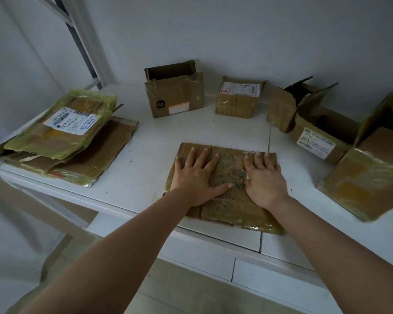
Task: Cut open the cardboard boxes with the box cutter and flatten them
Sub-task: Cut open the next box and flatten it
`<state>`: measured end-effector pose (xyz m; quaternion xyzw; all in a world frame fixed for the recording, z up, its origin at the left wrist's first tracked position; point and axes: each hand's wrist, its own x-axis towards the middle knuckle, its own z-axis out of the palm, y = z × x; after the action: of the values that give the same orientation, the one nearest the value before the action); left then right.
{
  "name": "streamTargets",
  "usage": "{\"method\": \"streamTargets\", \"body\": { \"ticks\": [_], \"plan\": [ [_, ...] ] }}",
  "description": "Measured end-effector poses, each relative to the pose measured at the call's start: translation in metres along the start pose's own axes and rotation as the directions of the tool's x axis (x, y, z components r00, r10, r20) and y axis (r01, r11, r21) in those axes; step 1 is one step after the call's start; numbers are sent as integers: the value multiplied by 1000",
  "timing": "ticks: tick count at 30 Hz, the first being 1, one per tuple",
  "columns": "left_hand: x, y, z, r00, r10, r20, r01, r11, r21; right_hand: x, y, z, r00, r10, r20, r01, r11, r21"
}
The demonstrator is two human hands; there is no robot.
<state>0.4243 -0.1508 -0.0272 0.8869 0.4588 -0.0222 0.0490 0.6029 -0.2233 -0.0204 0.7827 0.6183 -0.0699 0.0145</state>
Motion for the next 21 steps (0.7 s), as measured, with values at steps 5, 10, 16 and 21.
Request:
{"method": "streamTargets", "body": {
  "ticks": [5,10,16,21],
  "plan": [
    [-10,4,-2,993,-16,-115,13,1000,-28,-13,-4,1,990,3,-139,-3,1000,4],
    [-15,3,1,989,-15,-149,14,1000,-8,-19,-2,5,988,-21,-154,26,999,31],
    [-7,5,-3,998,-26,-54,27,999,25,-11,-2,-1,1000,-14,-24,16,998,53],
    [-10,7,-14,998,-18,59,24,995,-94,-18,-4,-5,999,13,-44,-6,989,147]
  ]
}}
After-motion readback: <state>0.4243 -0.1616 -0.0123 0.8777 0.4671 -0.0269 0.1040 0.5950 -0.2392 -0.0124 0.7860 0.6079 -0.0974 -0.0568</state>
